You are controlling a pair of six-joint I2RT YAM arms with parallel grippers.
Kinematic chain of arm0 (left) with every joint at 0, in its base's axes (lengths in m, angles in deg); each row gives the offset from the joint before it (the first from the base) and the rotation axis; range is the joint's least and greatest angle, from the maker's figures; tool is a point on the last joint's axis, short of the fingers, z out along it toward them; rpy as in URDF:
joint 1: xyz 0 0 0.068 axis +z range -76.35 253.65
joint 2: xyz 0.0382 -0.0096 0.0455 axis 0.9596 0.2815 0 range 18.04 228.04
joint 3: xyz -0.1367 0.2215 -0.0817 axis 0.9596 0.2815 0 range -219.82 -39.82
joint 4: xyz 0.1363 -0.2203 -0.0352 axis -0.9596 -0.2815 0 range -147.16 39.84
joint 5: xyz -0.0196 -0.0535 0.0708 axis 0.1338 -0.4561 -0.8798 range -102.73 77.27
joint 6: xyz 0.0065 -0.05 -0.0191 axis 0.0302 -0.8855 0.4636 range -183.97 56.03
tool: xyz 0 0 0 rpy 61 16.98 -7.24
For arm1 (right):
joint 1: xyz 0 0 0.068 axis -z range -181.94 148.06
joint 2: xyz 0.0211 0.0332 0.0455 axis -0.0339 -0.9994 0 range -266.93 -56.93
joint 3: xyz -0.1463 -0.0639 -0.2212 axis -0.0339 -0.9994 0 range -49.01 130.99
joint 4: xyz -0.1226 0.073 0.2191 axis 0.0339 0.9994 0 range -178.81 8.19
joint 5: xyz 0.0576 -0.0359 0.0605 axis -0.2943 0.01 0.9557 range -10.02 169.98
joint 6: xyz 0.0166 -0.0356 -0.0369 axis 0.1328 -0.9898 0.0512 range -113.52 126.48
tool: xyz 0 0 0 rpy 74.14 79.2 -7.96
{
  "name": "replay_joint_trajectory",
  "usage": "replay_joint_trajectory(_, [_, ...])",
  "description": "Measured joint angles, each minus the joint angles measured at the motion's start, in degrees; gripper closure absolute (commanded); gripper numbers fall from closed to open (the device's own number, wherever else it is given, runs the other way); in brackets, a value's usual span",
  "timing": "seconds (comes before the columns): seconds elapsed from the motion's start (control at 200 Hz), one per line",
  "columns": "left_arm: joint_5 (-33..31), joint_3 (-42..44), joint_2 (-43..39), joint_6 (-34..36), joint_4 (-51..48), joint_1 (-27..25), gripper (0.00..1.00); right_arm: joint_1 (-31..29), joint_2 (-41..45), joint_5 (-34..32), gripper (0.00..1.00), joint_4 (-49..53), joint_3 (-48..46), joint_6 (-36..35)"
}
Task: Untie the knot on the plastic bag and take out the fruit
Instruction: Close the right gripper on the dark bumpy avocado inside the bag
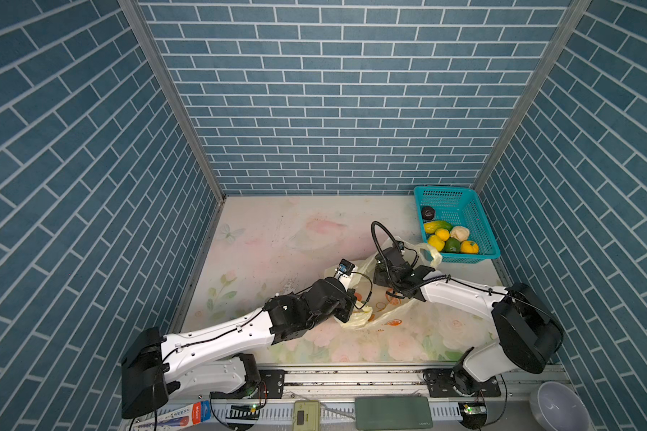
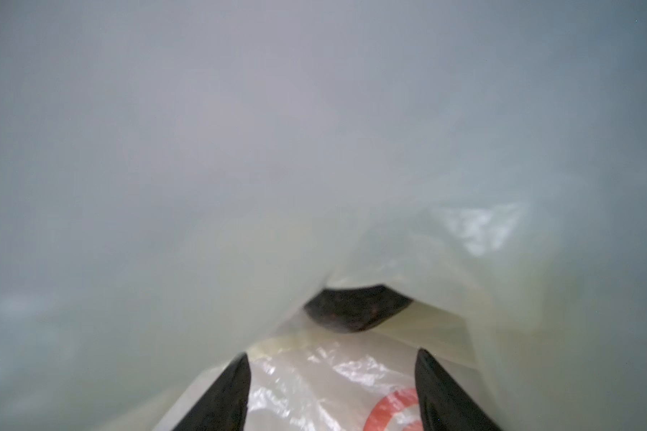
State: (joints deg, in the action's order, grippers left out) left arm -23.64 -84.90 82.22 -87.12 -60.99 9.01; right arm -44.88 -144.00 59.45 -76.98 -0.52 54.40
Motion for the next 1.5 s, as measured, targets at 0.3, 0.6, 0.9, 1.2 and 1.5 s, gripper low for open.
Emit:
replay_joint_trajectory(0.3, [-0.5, 0.0, 1.8, 1.9, 0.1, -2.9, 1.00, 3.1, 1.0, -4.8, 0.22, -3.5, -1.7, 2.8])
replay_joint_trajectory(0.6, [-0.4, -0.8, 4.6, 2.9, 1.1, -3.3, 1.00, 4.0, -3.8, -5.9, 0.19, -14.6, -4.1, 6.3])
replay_joint_trajectory(0.9, [-0.3, -1.4, 5.0, 3.1, 2.1, -3.5, 1.00, 6.4, -9.7, -6.4, 0.18, -22.6, -4.2, 9.2])
replay_joint_trajectory(1.2, [-0.2, -1.4, 5.0, 3.3, 2.1, -3.5, 1.00, 8.0, -13.7, -6.8, 0.42, -25.0, -4.0, 9.4])
replay_joint_trajectory(1.5, [-0.4, -1.5, 5.2, 3.3, 2.1, -3.6, 1.00, 8.1, -13.4, -4.4, 0.56, -25.6, -4.0, 7.6])
